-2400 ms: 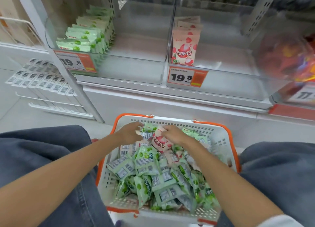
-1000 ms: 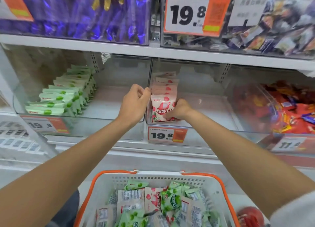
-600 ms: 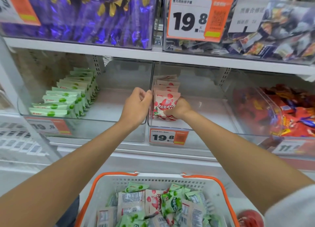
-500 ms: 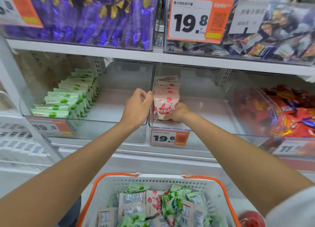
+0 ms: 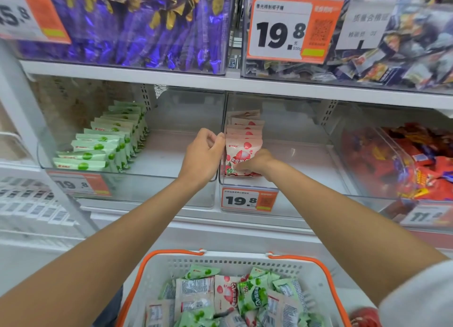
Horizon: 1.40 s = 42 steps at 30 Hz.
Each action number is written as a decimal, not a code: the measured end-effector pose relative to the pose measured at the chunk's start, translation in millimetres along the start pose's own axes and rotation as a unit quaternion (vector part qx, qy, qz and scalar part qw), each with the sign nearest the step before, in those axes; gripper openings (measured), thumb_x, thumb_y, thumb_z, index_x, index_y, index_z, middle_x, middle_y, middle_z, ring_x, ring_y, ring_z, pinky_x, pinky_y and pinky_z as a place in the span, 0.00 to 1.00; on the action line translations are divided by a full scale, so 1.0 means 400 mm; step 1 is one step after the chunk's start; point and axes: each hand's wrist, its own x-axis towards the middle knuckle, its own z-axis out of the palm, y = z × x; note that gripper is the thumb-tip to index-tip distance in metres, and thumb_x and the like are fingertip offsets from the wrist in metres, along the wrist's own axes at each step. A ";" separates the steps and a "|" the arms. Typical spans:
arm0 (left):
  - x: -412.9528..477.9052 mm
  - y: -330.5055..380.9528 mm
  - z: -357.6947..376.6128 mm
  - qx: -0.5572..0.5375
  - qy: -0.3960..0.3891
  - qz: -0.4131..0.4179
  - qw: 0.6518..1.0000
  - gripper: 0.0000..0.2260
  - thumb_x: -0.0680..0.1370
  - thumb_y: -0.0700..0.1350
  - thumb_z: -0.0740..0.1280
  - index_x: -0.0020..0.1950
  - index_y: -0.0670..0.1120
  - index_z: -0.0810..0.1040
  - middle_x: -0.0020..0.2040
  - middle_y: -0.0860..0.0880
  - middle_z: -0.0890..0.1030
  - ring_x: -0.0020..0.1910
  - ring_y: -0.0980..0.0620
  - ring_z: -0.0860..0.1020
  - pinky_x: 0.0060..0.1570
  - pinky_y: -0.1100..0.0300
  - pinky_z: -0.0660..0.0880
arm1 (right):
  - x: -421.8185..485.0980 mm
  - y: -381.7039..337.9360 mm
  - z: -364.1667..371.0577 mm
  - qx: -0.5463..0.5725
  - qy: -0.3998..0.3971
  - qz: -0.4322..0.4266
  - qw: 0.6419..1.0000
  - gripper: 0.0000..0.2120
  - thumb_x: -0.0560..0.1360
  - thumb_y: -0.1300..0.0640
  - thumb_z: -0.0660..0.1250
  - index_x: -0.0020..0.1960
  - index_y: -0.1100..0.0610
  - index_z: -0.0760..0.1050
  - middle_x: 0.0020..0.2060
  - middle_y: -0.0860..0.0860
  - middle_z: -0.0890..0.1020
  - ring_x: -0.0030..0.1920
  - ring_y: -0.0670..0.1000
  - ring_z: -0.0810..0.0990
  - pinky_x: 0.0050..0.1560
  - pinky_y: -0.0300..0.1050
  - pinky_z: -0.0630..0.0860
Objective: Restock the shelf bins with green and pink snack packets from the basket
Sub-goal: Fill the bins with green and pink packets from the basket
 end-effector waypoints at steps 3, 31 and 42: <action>-0.002 -0.002 0.000 -0.022 0.003 -0.003 1.000 0.11 0.82 0.53 0.60 0.44 0.48 0.70 0.35 0.53 0.73 0.35 0.56 0.70 0.37 0.59 0.69 | -0.008 -0.001 -0.005 -0.007 -0.014 0.008 1.000 0.28 0.62 0.57 0.82 0.60 0.57 0.76 0.55 0.53 0.82 0.56 0.55 0.81 0.60 0.51 0.77; -0.389 -0.292 -0.027 0.229 -0.349 -0.163 0.894 0.09 0.78 0.41 0.64 0.42 0.38 0.80 0.48 0.45 0.82 0.41 0.45 0.81 0.47 0.52 0.81 | -0.407 0.459 0.128 -0.450 -0.202 -0.010 0.870 0.04 0.77 0.62 0.62 0.49 0.61 0.74 0.46 0.54 0.78 0.42 0.52 0.76 0.41 0.44 0.72; -0.483 -0.288 0.069 0.135 -0.479 -0.160 0.852 0.13 0.78 0.39 0.68 0.62 0.44 0.74 0.56 0.47 0.76 0.45 0.53 0.77 0.41 0.68 0.74 | -0.413 0.527 0.138 -0.324 -0.155 0.072 0.931 0.16 0.76 0.69 0.60 0.33 0.57 0.62 0.30 0.52 0.66 0.28 0.49 0.67 0.29 0.41 0.66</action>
